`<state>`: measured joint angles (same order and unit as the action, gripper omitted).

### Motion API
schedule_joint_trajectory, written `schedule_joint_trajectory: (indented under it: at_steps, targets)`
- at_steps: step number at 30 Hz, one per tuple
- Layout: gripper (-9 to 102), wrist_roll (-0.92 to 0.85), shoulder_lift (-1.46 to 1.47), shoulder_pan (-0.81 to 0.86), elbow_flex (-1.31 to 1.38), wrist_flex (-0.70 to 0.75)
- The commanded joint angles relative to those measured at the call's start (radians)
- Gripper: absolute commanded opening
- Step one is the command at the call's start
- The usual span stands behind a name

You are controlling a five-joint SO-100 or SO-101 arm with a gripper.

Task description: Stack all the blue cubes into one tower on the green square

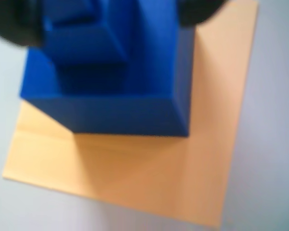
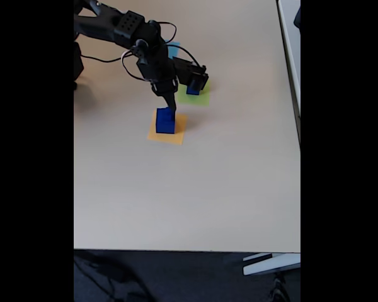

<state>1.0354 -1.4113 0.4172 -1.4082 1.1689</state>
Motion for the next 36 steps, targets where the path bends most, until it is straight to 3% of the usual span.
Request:
schedule_joint_trajectory:
  at_steps: [1, 9, 13, 27, 30, 36]
  targets:
    - [14, 0.028, -0.103, -0.025, 0.049, -0.021]
    - [14, 0.017, -0.104, -0.061, 0.035, -0.101]
    - [22, 0.043, -0.107, -0.094, 0.031, -0.144]
    - [25, 0.308, 0.015, -0.331, 0.032, -0.319]
    - [33, 0.345, 0.06, -0.357, 0.034, -0.357]
    - [34, 0.42, 0.152, -0.388, 0.012, -0.437]
